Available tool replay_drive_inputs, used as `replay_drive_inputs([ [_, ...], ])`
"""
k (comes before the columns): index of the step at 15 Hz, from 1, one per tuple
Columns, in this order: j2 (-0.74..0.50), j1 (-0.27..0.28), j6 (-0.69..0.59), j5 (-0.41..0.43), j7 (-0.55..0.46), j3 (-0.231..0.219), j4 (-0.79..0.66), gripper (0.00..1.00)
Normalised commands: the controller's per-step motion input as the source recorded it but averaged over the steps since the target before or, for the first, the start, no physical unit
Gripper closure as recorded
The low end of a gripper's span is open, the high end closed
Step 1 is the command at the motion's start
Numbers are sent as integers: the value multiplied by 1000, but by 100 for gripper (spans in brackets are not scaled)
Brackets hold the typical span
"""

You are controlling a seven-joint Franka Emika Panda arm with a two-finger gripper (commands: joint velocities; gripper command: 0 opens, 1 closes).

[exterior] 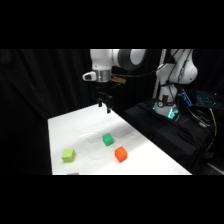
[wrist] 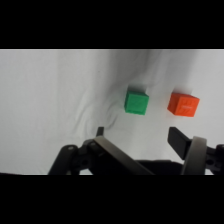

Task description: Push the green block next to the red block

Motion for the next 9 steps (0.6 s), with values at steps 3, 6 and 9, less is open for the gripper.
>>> replay_drive_inputs([
  [3, 36, -33, 3, 16, -23, 7, 55, 0],
  [6, 84, -62, 93, 27, -91, -22, 64, 0],
  [9, 185, -85, 241, 49, -148, -41, 46, 0],
])
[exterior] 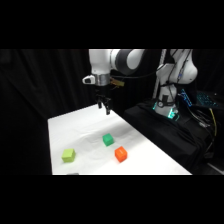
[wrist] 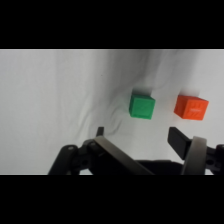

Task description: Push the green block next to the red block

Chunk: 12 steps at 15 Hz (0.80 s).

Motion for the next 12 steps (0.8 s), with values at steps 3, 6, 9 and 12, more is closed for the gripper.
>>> replay_drive_inputs([
  [3, 255, -90, 343, 82, -187, -31, 45, 0],
  [6, 356, -105, 402, 137, -233, -1, 64, 0],
  [9, 344, -120, 354, 147, -230, 42, 81, 0],
  [12, 268, -155, 294, 178, -255, 105, 78, 0],
])
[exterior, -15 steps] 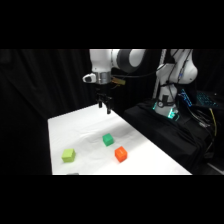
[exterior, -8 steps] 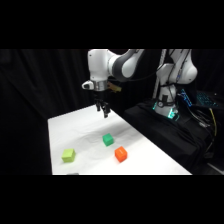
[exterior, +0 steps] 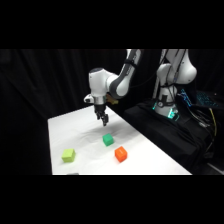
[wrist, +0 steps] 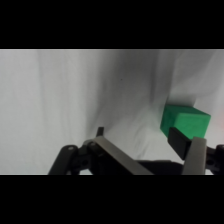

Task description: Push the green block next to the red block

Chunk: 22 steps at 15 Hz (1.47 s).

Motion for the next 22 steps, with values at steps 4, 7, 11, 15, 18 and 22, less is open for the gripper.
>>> replay_drive_inputs([
  [4, 272, -150, 271, 144, -215, 136, 103, 0],
  [7, 246, -121, 201, 96, -161, 138, 136, 0],
  [11, 145, -48, 130, 26, -85, 102, 121, 0],
  [15, -23, 129, 76, -86, 59, 24, 32, 0],
  [18, -131, 307, 59, -192, 220, -39, -68, 0],
  [22, -96, 345, 38, -221, 278, -66, -70, 0],
])
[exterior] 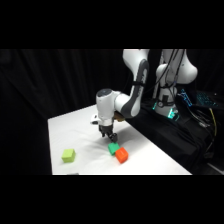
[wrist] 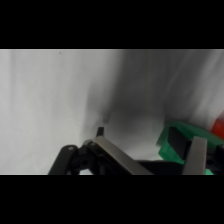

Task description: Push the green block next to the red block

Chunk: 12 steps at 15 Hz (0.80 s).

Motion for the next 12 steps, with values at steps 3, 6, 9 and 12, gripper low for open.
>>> replay_drive_inputs([
  [3, -60, 245, 8, -196, 220, -77, -40, 0],
  [6, -78, 146, -78, -141, 182, -76, -22, 0],
  [9, -155, 58, -307, -16, 172, -26, 12, 0],
  [12, -240, 11, -393, 33, 109, 18, 32, 0],
])
